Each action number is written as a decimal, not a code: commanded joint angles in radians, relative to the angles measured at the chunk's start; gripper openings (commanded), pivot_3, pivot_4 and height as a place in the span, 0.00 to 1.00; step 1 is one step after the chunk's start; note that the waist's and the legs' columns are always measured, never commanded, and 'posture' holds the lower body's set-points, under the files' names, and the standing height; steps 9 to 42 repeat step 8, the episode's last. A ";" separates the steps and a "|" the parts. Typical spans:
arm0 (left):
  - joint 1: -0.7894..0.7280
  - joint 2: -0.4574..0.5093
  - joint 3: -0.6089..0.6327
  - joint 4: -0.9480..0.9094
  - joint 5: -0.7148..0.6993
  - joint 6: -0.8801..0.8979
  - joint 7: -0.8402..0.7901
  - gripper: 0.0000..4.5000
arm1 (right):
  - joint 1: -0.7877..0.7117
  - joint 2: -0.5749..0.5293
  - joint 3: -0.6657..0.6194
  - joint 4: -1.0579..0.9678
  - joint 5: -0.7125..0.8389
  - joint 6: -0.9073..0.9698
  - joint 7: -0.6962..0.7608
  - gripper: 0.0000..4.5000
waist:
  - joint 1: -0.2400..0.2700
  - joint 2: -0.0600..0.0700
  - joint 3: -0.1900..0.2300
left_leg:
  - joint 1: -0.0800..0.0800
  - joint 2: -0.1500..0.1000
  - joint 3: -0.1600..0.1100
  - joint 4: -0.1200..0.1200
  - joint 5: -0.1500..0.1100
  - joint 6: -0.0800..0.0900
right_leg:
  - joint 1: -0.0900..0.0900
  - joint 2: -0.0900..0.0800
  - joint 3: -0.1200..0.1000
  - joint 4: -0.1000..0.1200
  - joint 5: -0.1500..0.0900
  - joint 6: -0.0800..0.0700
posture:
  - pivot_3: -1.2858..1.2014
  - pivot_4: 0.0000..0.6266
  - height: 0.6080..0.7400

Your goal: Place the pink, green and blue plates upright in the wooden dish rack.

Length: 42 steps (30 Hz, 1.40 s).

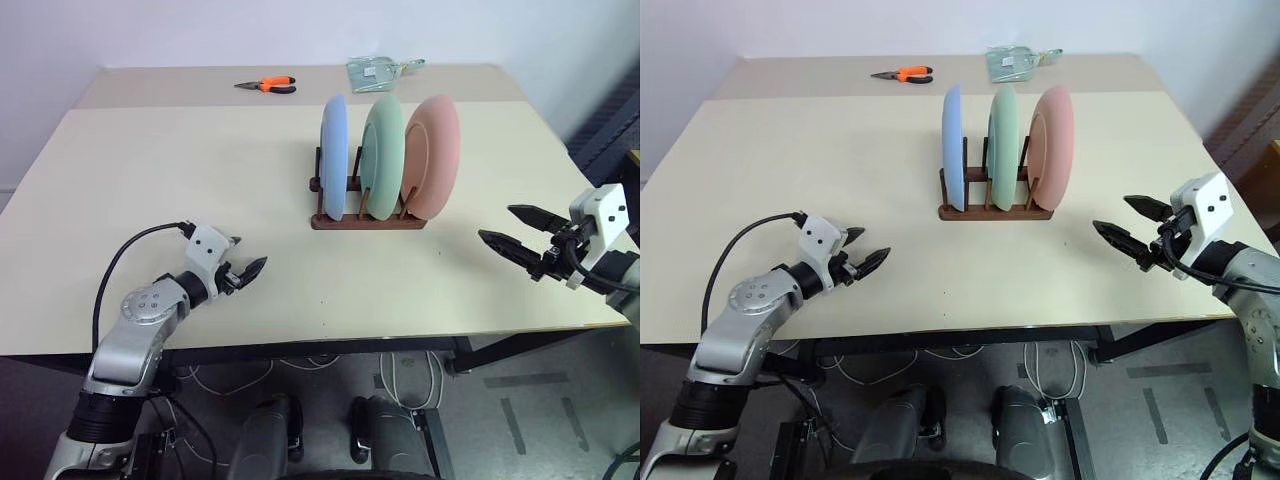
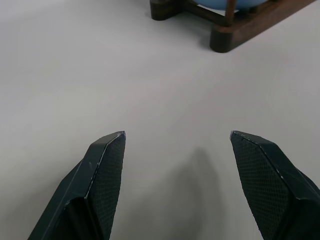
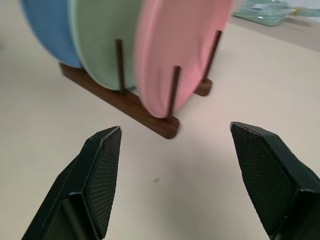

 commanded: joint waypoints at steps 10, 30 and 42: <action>0.038 -0.017 0.009 -0.066 0.030 -0.022 0.030 0.76 | -0.058 0.031 0.055 0.124 -0.054 -0.105 0.015 0.78 | 0.009 0.000 0.000 | 0.000 0.000 0.000 0.001 0.000 0.001 | 0.001 -0.001 0.000 -0.001 0.000 0.000 | 0.52 0.24 1.00; 0.038 -0.017 0.009 -0.066 0.030 -0.022 0.030 0.76 | -0.058 0.031 0.055 0.124 -0.054 -0.105 0.015 0.78 | 0.009 0.000 0.000 | 0.000 0.000 0.000 0.001 0.000 0.001 | 0.001 -0.001 0.000 -0.001 0.000 0.000 | 0.52 0.24 1.00; 0.038 -0.017 0.009 -0.066 0.030 -0.022 0.030 0.76 | -0.058 0.031 0.055 0.124 -0.054 -0.105 0.015 0.78 | 0.009 0.000 0.000 | 0.000 0.000 0.000 0.001 0.000 0.001 | 0.001 -0.001 0.000 -0.001 0.000 0.000 | 0.52 0.24 1.00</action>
